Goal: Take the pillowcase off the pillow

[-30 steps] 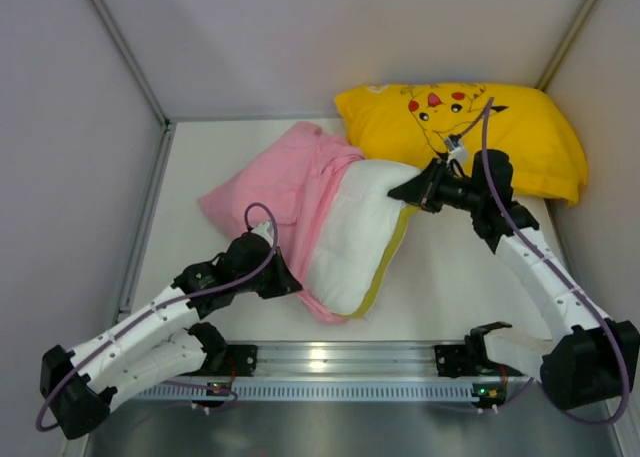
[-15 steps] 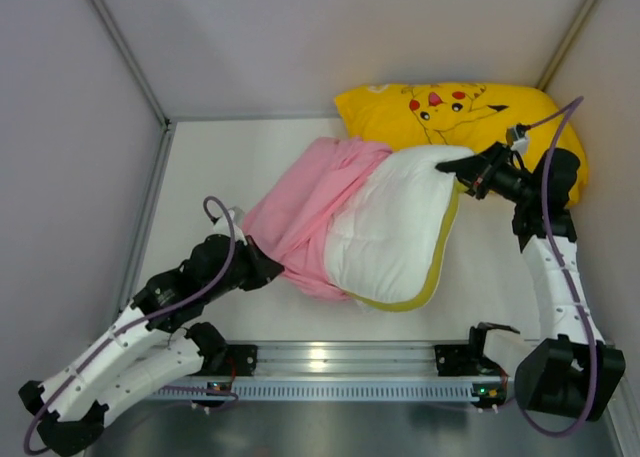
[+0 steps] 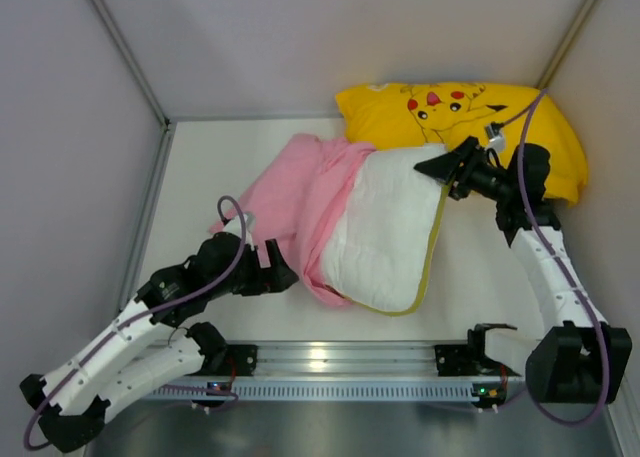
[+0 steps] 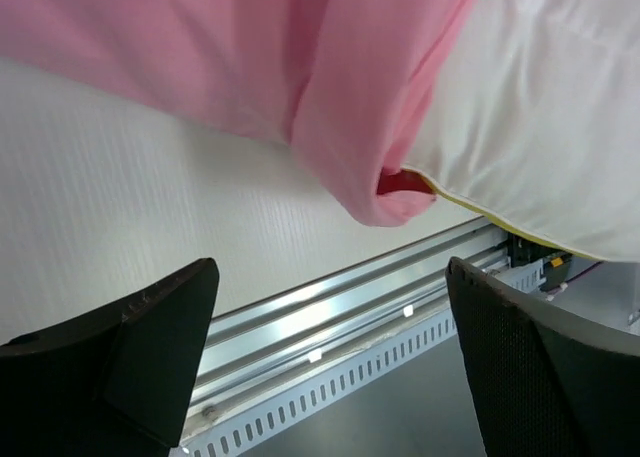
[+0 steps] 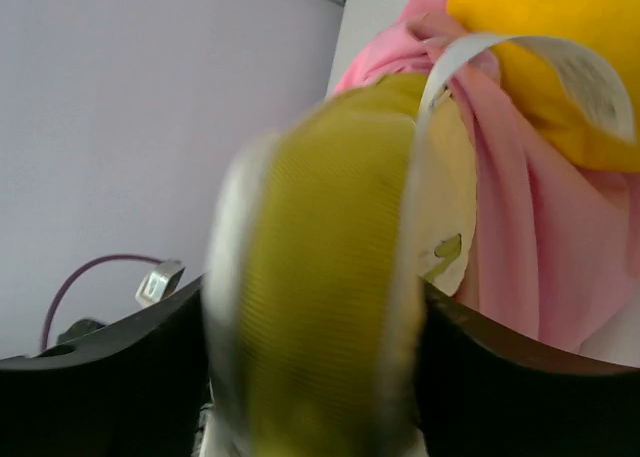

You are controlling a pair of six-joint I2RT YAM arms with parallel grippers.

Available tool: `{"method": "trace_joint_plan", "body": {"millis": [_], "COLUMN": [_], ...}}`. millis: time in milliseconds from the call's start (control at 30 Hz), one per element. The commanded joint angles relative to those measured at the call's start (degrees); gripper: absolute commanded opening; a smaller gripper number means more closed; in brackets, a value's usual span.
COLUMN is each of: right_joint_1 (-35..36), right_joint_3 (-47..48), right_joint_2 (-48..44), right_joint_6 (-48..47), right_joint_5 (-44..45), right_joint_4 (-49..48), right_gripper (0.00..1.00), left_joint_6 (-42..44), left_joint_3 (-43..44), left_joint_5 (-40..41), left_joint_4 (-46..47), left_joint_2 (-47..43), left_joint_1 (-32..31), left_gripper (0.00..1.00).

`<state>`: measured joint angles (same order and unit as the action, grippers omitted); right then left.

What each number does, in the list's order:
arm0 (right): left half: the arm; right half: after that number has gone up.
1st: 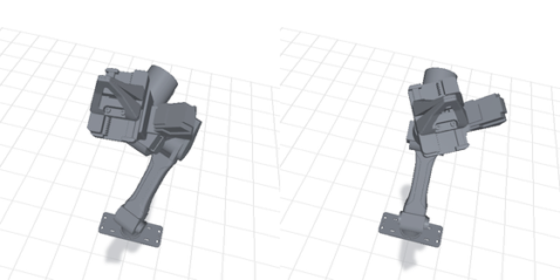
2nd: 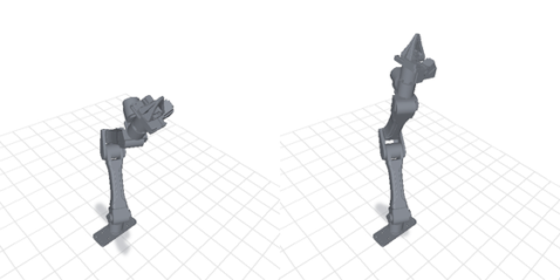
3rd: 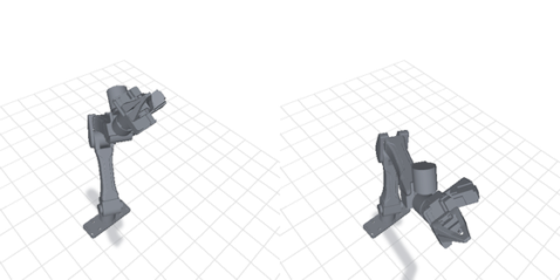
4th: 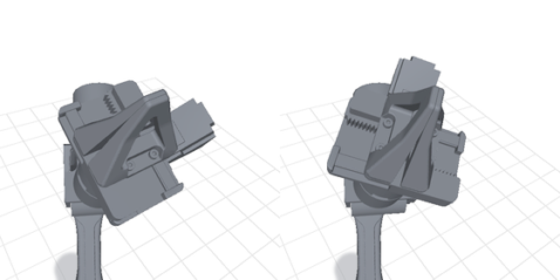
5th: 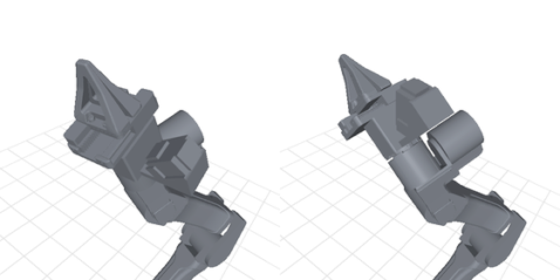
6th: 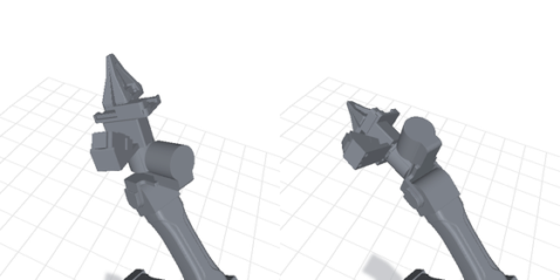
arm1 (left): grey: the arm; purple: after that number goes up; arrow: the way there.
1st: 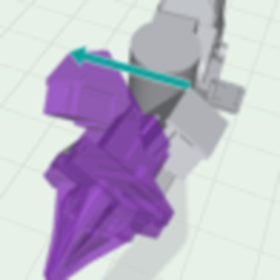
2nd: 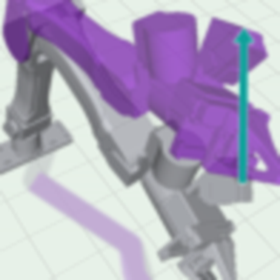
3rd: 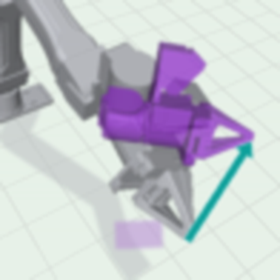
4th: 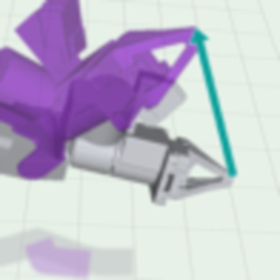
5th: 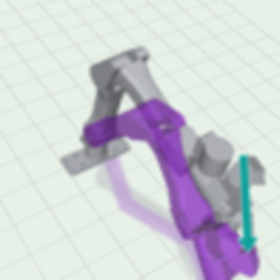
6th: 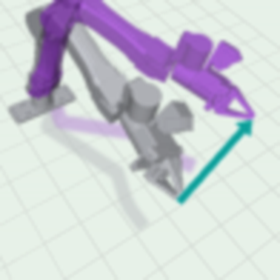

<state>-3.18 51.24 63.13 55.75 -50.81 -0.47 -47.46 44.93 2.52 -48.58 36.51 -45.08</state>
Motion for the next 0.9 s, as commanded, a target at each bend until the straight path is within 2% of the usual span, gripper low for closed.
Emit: {"method": "trace_joint_plan", "body": {"millis": [0,167,400,667,733,767,867], "right_joint_1": [6.8,10.4,15.2,16.9,17.3,17.8,21.0], "right_joint_3": [4.0,-0.9,-10.3,-17.4,-17.5,-17.1,-14.0], "right_joint_2": [2.9,3.0,-0.6,-1.8,-1.6,-1.3,-0.4], "right_joint_6": [-14.5,-18.7,-23.1,-23.9,-23.8,-23.8,-23.4], "right_joint_5": [9.0,13.7,18.0,19.3,19.9,20.1,20.7], "right_joint_4": [6.2,9.9,12.9,13.5,13.0,12.6,12.1], "right_gripper": [0.74,0.84,0.84,0.82,0.79,0.68,0.6], "left_joint_6": [2.8,2.5,4.9,9.6,9.6,9.5,8.4], "left_joint_3": [1.4,5.9,9.4,15.0,16.2,16.3,15.5], "left_joint_5": [0.1,3.1,5.9,10.2,10.0,9.9,8.9], "left_joint_4": [3.1,3.1,3.1,2.7,2.8,2.8,2.9], "left_joint_2": [1.7,6.5,12.8,20.5,21.8,22.3,22.1], "left_joint_1": [-0.1,-0.1,-0.1,0.0,0.0,0.0,0.0], "left_gripper": [0.99,0.99,0.99,0.99,0.99,0.99,0.99]}}
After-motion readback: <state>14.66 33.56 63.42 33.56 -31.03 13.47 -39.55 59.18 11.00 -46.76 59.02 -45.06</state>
